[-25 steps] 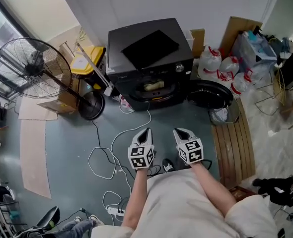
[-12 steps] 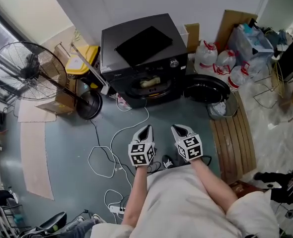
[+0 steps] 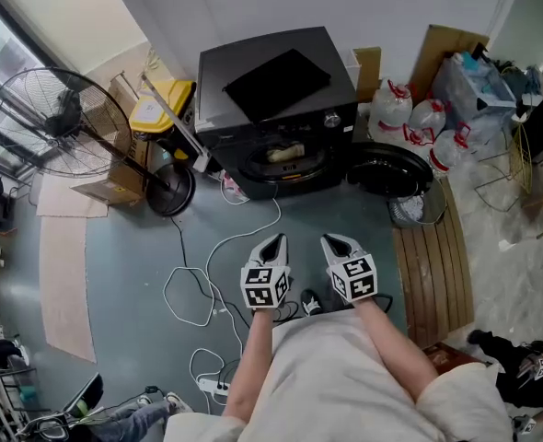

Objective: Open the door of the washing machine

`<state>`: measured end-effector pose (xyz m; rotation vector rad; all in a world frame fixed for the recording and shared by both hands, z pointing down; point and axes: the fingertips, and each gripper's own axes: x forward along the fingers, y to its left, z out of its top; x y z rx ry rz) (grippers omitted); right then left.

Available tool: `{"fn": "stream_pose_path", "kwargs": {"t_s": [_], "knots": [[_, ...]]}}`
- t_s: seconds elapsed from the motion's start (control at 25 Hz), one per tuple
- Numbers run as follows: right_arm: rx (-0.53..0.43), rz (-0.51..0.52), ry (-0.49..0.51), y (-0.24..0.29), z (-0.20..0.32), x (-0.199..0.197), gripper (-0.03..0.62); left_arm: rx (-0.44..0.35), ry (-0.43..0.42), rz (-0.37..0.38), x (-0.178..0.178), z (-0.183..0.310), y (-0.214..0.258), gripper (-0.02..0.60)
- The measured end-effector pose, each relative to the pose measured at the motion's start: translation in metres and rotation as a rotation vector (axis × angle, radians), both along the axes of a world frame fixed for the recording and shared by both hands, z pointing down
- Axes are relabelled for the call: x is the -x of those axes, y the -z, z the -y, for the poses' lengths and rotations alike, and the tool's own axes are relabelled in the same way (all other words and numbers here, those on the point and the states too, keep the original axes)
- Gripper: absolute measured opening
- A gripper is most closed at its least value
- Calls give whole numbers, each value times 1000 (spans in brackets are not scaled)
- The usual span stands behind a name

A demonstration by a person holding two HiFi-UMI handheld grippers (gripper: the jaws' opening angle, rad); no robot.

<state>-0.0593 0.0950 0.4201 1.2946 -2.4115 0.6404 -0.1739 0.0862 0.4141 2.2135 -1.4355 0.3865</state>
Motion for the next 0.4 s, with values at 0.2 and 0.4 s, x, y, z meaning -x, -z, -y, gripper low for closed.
{"fn": "stream_pose_path", "kwargs": {"t_s": [0.2, 0.4], "knots": [[-7, 4, -4, 2, 2, -3, 0, 0, -2, -4, -2, 1, 0, 57], [-11, 13, -16, 4, 2, -7, 0, 0, -10, -4, -6, 1, 2, 57]]}}
